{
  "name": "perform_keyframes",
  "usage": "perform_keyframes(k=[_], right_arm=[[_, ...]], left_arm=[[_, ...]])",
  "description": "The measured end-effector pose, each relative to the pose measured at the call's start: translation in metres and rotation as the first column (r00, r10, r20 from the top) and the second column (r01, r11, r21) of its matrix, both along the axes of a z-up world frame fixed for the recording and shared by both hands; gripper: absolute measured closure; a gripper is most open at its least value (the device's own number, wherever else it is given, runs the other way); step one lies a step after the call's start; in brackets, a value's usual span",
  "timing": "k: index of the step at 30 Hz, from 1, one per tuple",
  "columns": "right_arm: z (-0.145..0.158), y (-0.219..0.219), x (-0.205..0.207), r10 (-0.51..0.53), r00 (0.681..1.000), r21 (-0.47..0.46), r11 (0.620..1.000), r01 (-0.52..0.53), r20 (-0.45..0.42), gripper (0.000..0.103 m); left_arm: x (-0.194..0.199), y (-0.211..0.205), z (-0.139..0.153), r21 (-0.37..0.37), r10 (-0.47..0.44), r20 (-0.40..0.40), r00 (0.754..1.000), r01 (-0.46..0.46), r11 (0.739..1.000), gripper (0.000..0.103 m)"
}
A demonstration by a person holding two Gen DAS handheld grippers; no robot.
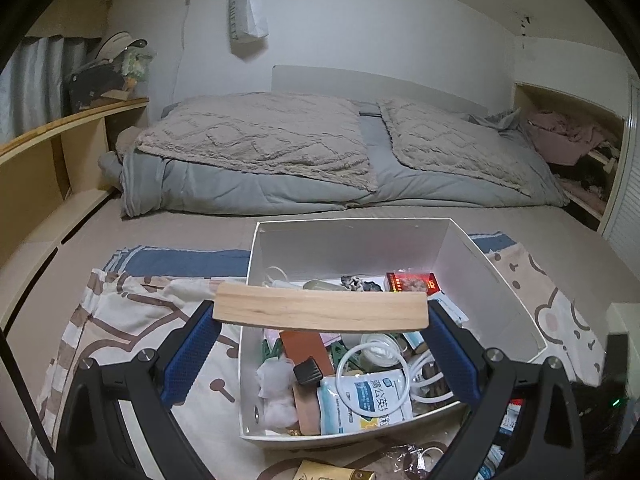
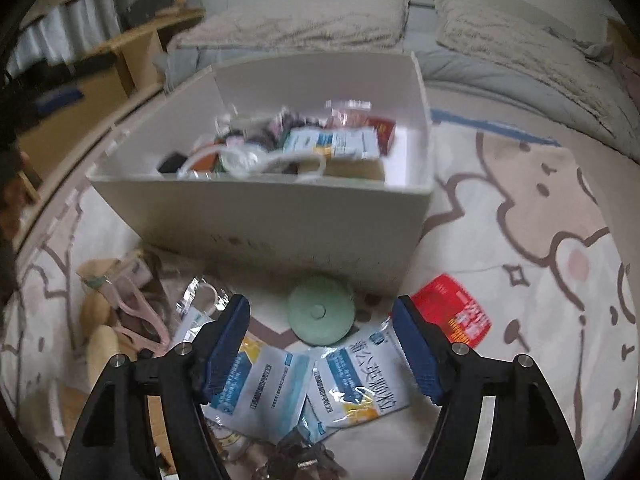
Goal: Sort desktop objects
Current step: 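Carry the wooden stick and green compact over the white box with both tools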
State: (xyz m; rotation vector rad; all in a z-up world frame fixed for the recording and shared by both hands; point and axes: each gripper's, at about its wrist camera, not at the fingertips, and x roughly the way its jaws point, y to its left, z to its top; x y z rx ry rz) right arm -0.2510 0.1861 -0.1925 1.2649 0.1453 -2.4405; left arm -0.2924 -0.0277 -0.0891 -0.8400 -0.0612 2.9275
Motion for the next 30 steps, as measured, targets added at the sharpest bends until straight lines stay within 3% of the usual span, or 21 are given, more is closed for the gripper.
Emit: perform_keyframes(k=[5,20,21,24,30], right_arm=[[-0.018,-0.012,-0.009,-0.037,0.999,0.086,0.996,0.037,0.004,0.029],[-0.042,-0.022,-0.025,-0.076,0.997,0.188,0.980,0.068,0.032,0.030],[-0.042,-0.022,-0.025,-0.070,0.997,0.186,0.980,0.063,0.032,0.031],[-0.041,-0.021,-0.023,-0.037,0.998,0.175,0.984,0.029,0.043,0.050],[-0.036,-0.016,-0.018,-0.002,0.999,0.162,0.987,-0.006,0.045,0.051]], left_arm=[[-0.002,-0.001,0.000,0.011,0.000,-0.003,1.000,0.000,1.000,0.003],[-0.016,-0.002,-0.007,0.019,0.010,0.004,1.000,-0.010,1.000,0.003],[-0.018,-0.002,-0.007,0.021,0.011,0.006,1.000,-0.012,1.000,0.003],[-0.020,-0.002,-0.008,0.022,0.017,0.008,1.000,-0.017,1.000,0.003],[-0.028,-0.002,-0.011,0.037,0.040,0.027,0.999,-0.041,0.999,0.003]])
